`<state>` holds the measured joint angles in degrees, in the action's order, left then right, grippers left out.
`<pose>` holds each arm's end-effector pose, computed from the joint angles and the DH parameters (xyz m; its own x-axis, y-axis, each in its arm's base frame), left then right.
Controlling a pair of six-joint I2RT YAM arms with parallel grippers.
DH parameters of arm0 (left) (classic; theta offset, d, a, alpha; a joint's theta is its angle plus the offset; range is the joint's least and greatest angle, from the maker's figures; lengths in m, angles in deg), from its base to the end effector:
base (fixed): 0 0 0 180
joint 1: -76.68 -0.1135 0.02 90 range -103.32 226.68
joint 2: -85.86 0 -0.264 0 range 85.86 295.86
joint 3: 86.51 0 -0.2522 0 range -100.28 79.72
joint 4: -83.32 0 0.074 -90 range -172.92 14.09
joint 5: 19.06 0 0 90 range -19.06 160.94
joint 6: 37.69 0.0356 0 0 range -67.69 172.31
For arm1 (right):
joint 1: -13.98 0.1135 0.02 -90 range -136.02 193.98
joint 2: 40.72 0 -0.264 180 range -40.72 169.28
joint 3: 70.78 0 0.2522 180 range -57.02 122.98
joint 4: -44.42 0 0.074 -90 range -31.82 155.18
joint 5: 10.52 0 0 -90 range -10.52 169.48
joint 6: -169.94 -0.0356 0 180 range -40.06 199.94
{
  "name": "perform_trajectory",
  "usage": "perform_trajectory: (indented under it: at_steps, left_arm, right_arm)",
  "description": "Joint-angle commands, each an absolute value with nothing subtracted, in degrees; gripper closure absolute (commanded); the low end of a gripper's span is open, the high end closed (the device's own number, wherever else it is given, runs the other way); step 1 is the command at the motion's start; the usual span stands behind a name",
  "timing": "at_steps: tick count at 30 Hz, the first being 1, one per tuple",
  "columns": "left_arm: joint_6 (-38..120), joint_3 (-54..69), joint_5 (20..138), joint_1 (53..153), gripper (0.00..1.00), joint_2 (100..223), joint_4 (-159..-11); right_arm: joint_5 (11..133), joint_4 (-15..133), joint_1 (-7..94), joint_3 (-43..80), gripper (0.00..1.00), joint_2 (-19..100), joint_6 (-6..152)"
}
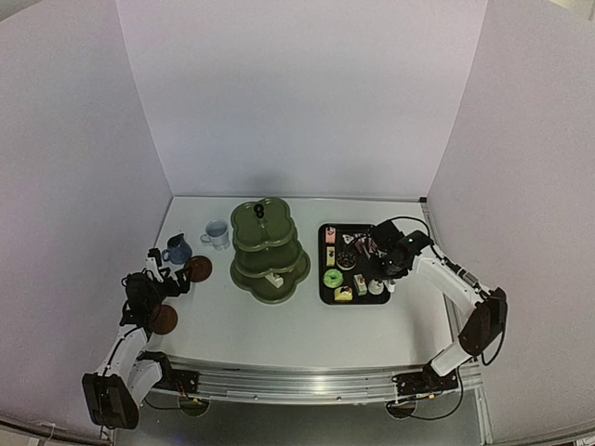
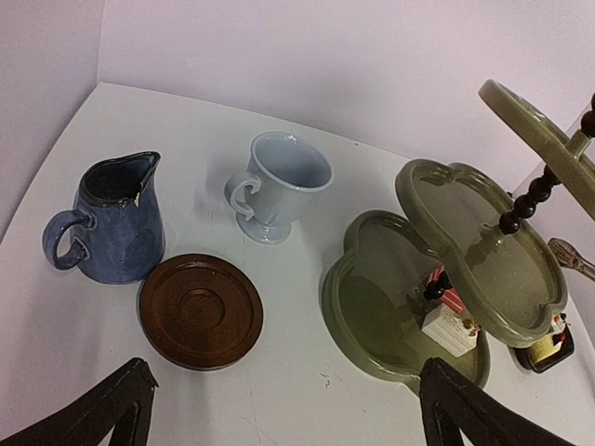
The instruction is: Serve the afternoon tea
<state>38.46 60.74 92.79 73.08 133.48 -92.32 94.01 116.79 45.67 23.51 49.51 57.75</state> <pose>0.1873 -0.0015 0.2085 -0.3892 -0.2471 -0.8874 0.2052 0.9159 -0.3450 0.2708 0.1567 0.2946 -0.8944 -0.1225 -0.4303 -0.0992 0.9921 -0.0763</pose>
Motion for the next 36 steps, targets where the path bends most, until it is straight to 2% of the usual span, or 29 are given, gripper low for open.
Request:
perform_trajectory:
  at_steps: [1, 8, 23, 24, 30, 36]
  left_arm:
    - [41.03, 59.02, 92.52, 72.81, 0.0, 133.5, -93.07]
    - [41.04, 58.92, 92.29, 72.81, 0.0, 134.3, -92.59]
    - [41.85, 58.22, 92.07, 72.79, 0.0, 135.98, -92.68]
    - [41.85, 58.19, 92.03, 72.79, 0.01, 135.97, -92.67]
    - [41.93, 58.45, 91.89, 72.8, 0.0, 135.34, -92.4]
    - [41.82, 58.63, 91.86, 72.8, 0.0, 134.98, -92.5]
  right_arm:
    - [95.96, 117.41, 41.86, 26.33, 0.64, 53.37, 57.35]
    - [94.66, 117.33, 38.76, 30.77, 0.63, 59.55, 60.28]
    - [94.56, 117.33, 37.58, 34.16, 0.64, 65.07, 62.52]
    - [94.79, 117.33, 37.54, 34.32, 0.66, 65.32, 62.63]
    - [96.47, 117.88, 37.49, 34.98, 0.92, 65.3, 63.32]
    - [98.5, 121.1, 37.48, 36.34, 1.0, 61.87, 63.85]
